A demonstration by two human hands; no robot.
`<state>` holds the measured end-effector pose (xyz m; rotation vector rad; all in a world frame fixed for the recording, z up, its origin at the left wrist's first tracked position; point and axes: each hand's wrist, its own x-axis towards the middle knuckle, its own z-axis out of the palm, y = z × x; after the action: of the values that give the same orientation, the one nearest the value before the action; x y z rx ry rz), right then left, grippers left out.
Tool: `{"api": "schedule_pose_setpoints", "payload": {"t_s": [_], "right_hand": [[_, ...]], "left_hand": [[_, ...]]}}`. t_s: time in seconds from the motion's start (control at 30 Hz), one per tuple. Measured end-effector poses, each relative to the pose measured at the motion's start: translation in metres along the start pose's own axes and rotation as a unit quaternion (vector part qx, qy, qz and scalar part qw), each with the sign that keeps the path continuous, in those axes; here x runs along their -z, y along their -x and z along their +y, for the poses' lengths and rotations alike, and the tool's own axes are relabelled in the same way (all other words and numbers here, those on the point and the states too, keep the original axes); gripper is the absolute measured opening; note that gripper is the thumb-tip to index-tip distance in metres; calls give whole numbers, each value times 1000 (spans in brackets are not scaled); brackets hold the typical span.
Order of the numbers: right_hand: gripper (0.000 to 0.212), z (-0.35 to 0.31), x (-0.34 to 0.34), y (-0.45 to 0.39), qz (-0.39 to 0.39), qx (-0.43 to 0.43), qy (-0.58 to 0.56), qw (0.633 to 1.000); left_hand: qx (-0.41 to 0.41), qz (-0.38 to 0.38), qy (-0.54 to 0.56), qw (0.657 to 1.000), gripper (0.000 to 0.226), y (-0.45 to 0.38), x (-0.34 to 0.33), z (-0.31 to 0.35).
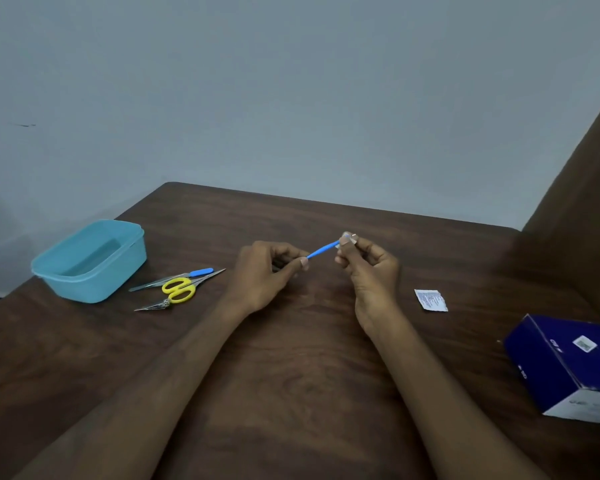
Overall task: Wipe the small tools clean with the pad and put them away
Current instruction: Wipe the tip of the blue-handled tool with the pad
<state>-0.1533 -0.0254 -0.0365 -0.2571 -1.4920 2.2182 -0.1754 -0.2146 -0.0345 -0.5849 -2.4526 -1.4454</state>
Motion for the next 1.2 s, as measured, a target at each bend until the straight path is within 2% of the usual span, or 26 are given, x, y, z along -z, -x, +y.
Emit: {"api": "schedule_pose_setpoints", "payload": {"t_s": [0.07, 0.13, 0.37, 0.63, 0.77, 0.9, 1.1, 1.2], "right_hand": [[17, -1, 2, 2, 14, -4, -17, 1000], [13, -3, 3, 6, 22, -4, -20, 1000], [8, -4, -8, 21, -90, 29, 53, 994], [27, -7, -4, 24, -38, -21, 11, 999], [15, -5, -2, 26, -62, -8, 47, 997], [12, -2, -2, 29, -70, -7, 55, 996], [22, -1, -6, 23, -43, -24, 33, 998], [17, 1, -6, 22, -47, -22, 37, 998]], "left_hand": [[19, 15, 34, 999, 6, -1, 1, -2], [40, 28, 70, 996, 7, 0, 2, -3], [23, -9, 89, 996, 6, 8, 8, 0], [19, -52, 66, 996, 4, 19, 9, 10], [7, -84, 14, 996, 6, 21, 6, 16], [-6, -80, -1, 997, 16, 22, 6, 22], [-18, -78, -14, 997, 24, 18, 7, 20], [-14, -80, -10, 997, 23, 18, 6, 19]]}}
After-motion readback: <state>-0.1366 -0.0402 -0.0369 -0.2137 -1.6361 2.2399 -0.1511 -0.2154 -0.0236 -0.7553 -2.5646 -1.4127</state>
